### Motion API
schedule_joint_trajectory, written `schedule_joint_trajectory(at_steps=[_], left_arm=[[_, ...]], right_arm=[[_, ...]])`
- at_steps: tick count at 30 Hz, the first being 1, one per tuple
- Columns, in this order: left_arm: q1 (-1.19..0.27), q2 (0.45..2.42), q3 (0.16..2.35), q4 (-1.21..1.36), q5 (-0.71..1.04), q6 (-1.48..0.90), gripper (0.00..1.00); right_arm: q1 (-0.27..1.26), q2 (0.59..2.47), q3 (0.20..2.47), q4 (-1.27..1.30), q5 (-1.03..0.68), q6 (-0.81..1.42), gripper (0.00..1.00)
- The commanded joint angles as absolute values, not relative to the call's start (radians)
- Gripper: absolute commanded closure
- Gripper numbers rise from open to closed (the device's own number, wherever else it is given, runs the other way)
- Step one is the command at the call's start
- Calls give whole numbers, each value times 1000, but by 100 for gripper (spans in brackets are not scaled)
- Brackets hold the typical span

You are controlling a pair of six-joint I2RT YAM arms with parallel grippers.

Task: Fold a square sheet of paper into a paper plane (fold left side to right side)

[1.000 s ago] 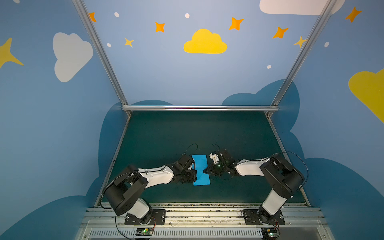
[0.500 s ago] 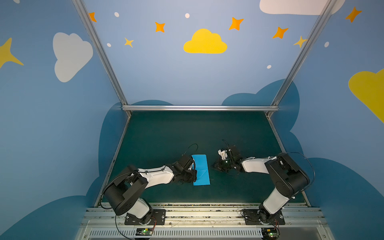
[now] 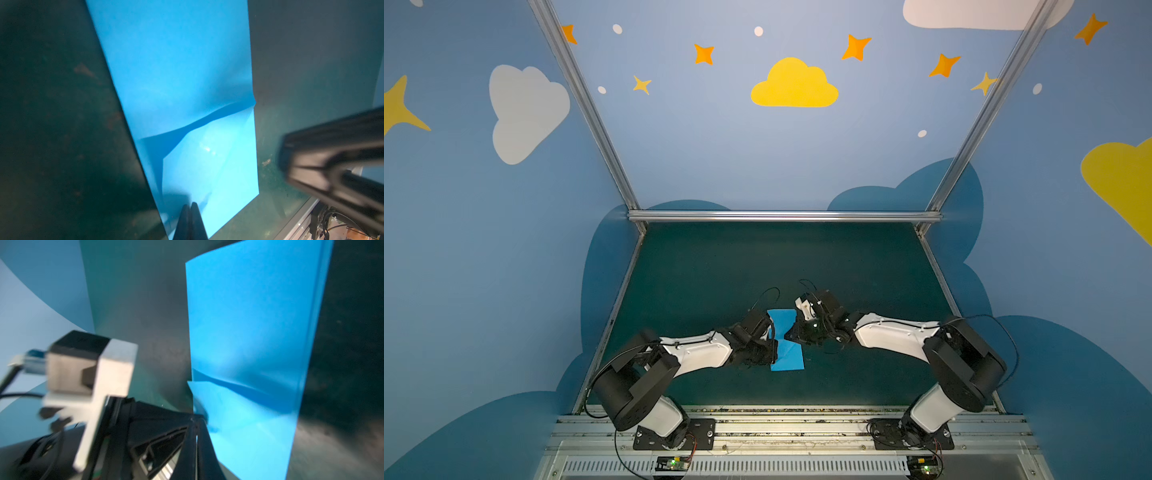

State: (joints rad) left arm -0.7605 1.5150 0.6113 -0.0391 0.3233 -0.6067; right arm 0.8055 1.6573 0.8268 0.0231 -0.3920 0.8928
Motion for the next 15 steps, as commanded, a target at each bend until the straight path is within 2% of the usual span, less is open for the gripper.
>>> schedule_joint_trajectory(at_steps=[1, 15], left_arm=[[-764, 1522, 615, -97, 300, -596, 96], [-765, 1514, 765, -182, 338, -571, 96]], right_arm=[[819, 1715, 817, 34, -370, 923, 100], [822, 1787, 689, 137, -346, 977, 100]])
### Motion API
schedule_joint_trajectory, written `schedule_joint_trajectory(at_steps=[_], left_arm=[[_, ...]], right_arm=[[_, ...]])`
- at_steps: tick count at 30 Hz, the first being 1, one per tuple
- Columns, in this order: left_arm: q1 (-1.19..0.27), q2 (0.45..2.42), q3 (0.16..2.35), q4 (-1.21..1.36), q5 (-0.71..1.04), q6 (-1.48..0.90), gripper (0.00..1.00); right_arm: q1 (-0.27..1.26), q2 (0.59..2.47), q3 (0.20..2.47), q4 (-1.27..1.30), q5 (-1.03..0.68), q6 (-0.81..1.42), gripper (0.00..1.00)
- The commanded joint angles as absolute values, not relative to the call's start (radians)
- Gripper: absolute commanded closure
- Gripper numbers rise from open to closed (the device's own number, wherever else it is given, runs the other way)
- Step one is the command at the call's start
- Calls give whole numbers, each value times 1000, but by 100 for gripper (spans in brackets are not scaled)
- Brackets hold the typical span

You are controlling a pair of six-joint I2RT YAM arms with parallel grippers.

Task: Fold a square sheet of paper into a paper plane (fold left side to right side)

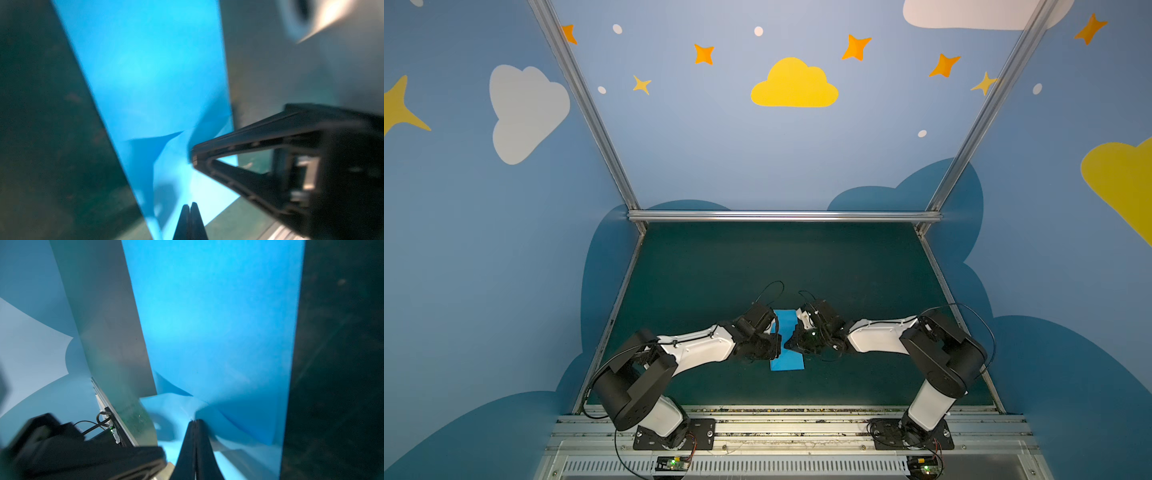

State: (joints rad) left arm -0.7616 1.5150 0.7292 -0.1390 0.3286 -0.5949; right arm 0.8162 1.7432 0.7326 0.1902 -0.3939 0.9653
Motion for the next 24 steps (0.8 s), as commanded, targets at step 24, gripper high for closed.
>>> schedule_joint_trajectory(at_steps=[24], left_arm=[[-809, 1559, 623, -51, 308, -654, 96]], right_arm=[[828, 1787, 686, 134, -343, 991, 100]])
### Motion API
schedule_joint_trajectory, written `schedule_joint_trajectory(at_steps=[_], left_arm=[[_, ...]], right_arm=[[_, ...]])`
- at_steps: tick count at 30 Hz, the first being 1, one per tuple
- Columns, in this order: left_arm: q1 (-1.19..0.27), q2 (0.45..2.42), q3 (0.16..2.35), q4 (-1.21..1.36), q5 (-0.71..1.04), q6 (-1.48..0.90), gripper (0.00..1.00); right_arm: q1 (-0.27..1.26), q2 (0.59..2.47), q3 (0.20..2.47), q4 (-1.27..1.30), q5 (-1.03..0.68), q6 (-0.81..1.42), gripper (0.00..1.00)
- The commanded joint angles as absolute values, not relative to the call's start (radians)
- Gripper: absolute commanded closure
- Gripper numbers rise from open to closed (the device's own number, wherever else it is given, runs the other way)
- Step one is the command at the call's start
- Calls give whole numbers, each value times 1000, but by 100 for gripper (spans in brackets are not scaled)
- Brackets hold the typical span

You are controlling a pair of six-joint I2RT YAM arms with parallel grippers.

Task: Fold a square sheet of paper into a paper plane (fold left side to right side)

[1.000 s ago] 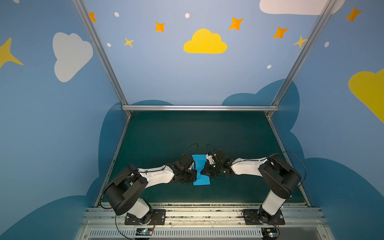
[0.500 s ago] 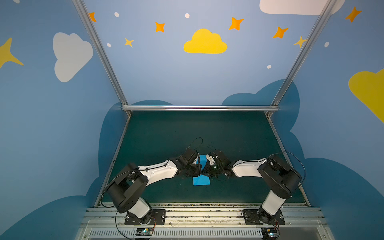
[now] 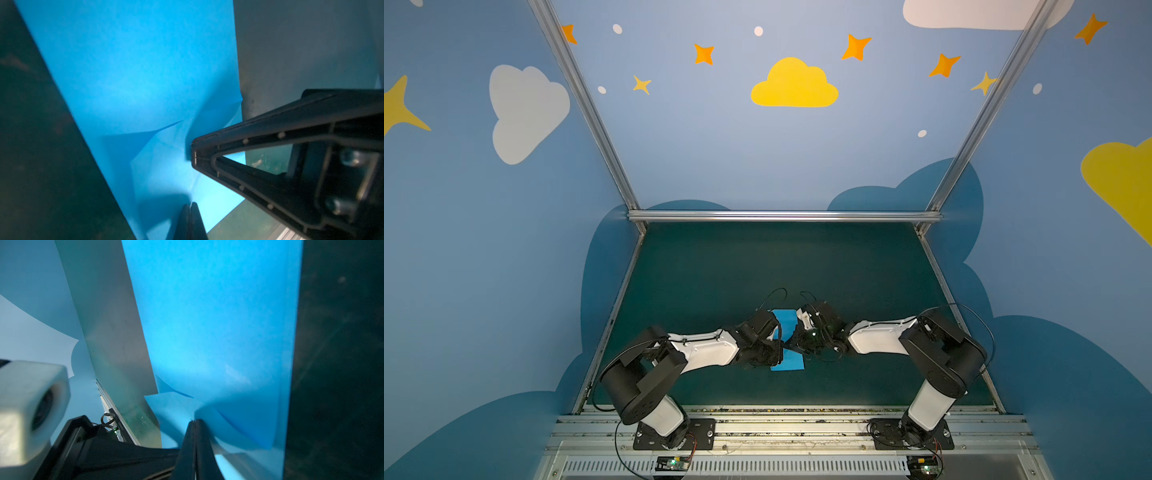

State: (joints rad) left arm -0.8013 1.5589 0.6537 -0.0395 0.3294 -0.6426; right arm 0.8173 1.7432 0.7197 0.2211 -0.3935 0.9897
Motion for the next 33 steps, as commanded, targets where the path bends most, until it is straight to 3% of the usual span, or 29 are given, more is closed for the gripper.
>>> schedule_joint_trajectory(at_steps=[1, 26, 33], left_arm=[[-809, 1556, 615, -51, 307, -656, 96], [-838, 1274, 328, -30, 264, -793, 96], [-852, 1169, 384, -115, 248, -795, 96]], right_arm=[[828, 1787, 686, 136, -342, 992, 100], [829, 1785, 689, 149, -356, 1000, 100], [829, 1785, 683, 154, -357, 1003, 100]])
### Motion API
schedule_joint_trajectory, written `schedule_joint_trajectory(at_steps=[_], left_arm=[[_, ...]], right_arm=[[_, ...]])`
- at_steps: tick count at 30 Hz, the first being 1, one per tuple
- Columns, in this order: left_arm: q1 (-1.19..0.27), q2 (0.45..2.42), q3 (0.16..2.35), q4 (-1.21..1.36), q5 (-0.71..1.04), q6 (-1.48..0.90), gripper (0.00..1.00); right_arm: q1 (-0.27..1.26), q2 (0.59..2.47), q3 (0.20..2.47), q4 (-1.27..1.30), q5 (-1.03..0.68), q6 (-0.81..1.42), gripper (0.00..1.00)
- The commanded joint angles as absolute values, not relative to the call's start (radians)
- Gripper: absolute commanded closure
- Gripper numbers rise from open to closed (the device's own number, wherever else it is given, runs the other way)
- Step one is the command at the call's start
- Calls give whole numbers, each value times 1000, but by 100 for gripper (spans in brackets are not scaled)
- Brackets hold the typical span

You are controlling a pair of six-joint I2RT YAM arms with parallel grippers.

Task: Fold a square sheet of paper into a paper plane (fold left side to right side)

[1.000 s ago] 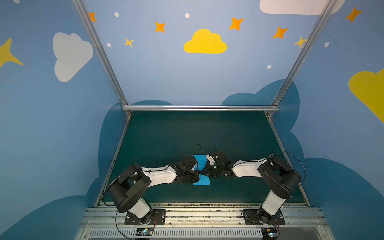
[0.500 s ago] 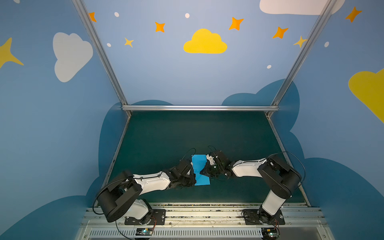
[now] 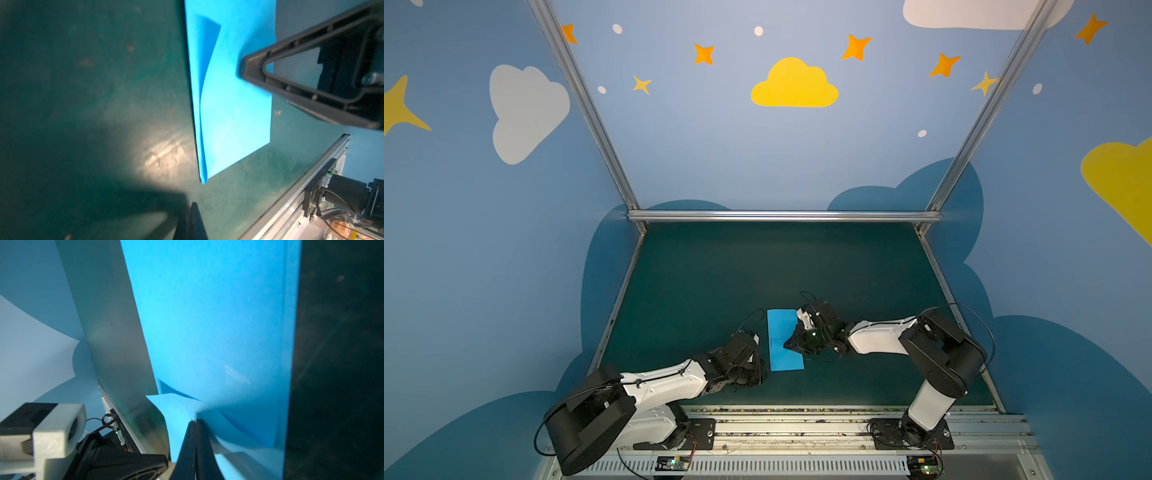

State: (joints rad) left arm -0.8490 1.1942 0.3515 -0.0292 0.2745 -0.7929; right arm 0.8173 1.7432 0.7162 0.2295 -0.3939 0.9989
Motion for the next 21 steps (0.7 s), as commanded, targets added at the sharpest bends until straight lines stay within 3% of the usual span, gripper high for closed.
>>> schedule_joint_trajectory(at_steps=[1, 13, 21], left_arm=[[-851, 1167, 402, -123, 244, -791, 96], [-851, 1370, 559, -65, 245, -733, 96], [-851, 1450, 519, -12, 235, -734, 96]], right_arm=[[829, 1786, 683, 155, -357, 1003, 100], [828, 1795, 683, 156, -357, 1004, 100], [831, 1786, 682, 155, -357, 1007, 100]])
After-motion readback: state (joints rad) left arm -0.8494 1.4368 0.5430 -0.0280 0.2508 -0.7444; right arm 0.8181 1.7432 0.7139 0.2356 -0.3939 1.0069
